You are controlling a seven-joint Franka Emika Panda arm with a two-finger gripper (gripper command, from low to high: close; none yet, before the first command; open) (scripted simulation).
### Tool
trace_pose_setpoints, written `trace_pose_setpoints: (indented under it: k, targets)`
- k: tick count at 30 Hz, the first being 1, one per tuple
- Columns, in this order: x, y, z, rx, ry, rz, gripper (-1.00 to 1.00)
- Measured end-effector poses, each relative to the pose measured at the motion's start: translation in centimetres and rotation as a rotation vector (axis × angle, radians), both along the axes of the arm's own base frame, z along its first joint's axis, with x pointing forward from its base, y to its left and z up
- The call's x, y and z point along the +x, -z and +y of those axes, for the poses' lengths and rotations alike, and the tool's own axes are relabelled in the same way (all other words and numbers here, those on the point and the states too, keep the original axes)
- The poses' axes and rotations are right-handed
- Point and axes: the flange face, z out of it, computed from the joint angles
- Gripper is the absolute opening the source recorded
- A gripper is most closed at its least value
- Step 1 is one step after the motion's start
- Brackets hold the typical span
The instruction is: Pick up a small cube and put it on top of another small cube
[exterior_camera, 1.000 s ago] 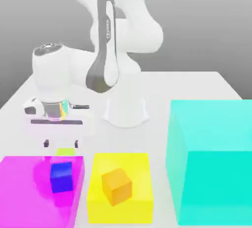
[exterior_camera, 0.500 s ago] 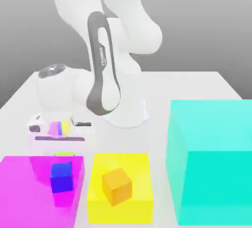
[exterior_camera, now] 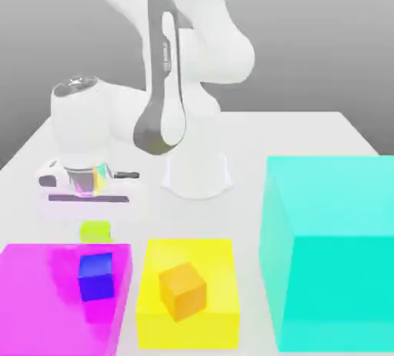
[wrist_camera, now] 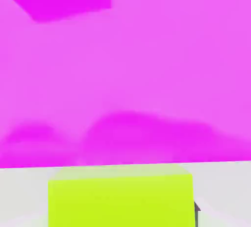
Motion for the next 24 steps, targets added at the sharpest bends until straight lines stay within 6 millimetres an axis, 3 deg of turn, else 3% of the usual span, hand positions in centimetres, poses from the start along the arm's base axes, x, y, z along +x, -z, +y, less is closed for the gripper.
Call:
trace_pose_setpoints:
  k: [4, 12, 22, 24]
  targets:
    - [0.3, -1.3, 0.3, 0.003, 0.015, 0.007, -1.0]
    - [6.2, -5.3, 0.9, 0.005, 0.225, 0.007, -1.0]
    - [12.8, -11.9, 3.0, 0.007, 0.515, 0.006, -1.0]
    - [13.5, -11.1, 3.2, 0.006, 0.544, 0.006, -1.0]
